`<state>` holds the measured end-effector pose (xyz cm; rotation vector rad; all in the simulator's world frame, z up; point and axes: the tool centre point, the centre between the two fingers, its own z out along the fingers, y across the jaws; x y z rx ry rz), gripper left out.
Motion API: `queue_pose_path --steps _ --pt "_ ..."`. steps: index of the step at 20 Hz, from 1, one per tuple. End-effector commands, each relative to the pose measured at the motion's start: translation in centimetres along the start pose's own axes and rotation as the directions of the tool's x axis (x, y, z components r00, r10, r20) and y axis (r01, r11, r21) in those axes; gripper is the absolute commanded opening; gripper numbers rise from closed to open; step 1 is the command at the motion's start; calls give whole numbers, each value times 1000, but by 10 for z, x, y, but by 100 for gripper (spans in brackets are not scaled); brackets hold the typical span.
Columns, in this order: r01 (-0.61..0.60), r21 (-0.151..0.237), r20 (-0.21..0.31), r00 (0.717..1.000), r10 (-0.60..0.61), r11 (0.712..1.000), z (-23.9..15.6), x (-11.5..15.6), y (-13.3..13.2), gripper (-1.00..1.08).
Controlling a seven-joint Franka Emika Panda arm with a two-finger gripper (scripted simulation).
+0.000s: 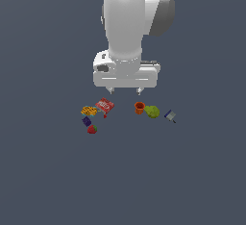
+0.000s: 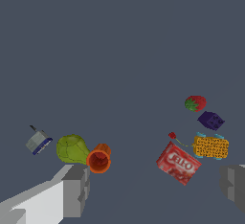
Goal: Pick up a designated object from a clutter of objects.
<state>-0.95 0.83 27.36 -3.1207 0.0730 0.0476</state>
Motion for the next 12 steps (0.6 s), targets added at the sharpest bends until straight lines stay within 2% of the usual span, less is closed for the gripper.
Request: queue_pose_path --steps 1,12 --pt "-3 -3 -1 1000 3 1000 11 -2 -4 100" --pt "-27 -20 -14 1000 27 999 91 -26 -36 100"
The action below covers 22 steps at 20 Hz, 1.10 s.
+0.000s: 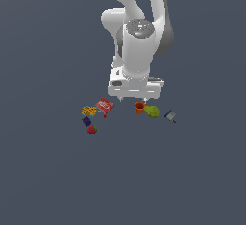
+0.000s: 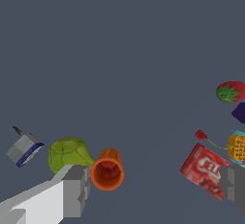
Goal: Pick up a designated object from a clutter of objects.
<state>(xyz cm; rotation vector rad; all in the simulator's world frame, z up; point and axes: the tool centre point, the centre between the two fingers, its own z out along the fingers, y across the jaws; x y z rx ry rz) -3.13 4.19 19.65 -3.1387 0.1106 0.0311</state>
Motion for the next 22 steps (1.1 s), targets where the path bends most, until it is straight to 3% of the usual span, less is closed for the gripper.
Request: queue_pose_path --steps 1,11,22 --pt "-6 -3 -4 1000 6 1000 21 -10 -9 100" --pt "-22 -4 -16 1000 21 1000 86 -53 -36 100" --pt "-27 0 -20 999 27 1000 110 -75 -46 100"
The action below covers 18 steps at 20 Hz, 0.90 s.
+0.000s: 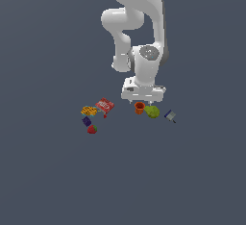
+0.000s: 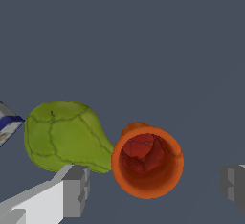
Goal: Pick up a designated object from a clutter of objects.
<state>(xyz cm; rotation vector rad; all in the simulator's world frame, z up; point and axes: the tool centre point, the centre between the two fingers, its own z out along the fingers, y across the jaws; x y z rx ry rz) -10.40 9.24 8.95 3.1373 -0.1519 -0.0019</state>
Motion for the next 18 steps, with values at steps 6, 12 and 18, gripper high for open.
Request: queue_pose_path --steps 6,12,18 --pt "0 0 0 1000 0 1000 5 -1 0 100" --pt "0 1 0 1000 0 1000 26 -2 0 100" --pt "-1 1 -1 1000 1 1000 46 -2 0 100"
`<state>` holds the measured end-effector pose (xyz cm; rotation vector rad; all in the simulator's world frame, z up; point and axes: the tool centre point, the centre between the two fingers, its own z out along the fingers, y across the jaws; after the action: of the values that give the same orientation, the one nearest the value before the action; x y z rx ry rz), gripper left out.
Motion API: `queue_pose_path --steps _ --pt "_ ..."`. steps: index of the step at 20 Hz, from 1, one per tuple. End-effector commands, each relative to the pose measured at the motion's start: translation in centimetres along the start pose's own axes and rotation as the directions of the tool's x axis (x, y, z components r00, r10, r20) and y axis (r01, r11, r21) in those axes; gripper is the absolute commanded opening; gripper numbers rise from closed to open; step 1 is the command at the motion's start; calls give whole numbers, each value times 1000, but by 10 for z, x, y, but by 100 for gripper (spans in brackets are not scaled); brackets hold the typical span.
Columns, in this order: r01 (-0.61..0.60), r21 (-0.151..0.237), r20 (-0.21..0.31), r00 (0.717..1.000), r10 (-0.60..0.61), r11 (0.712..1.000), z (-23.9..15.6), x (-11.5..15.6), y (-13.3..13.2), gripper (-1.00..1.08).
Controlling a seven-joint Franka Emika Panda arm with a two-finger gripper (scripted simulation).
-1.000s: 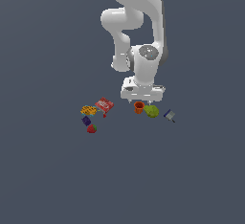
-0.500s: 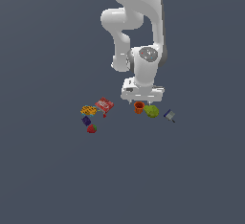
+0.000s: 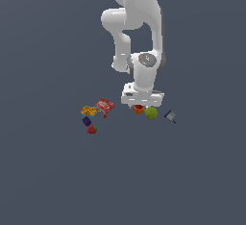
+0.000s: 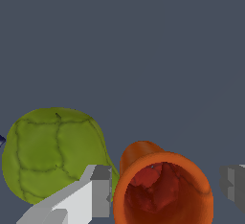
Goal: Pick up a designated object from a clutter of objects.
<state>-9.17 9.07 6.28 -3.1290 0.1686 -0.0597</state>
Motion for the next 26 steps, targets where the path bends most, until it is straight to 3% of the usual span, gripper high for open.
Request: queue_pose_path --steps 1,4,5,14,15,26 --pt "10 -9 38 999 -10 1000 20 -15 -1 100" --pt "10 -9 38 999 -10 1000 22 -16 -1 100" --pt "10 -9 38 999 -10 1000 22 -16 -1 -100" --pt "10 -9 38 999 -10 1000 22 -16 -1 -100" --pt "1 4 -19 1000 -1 1000 1 7 -1 -100" --pt "3 4 -14 1000 -3 1000 -26 16 16 -100"
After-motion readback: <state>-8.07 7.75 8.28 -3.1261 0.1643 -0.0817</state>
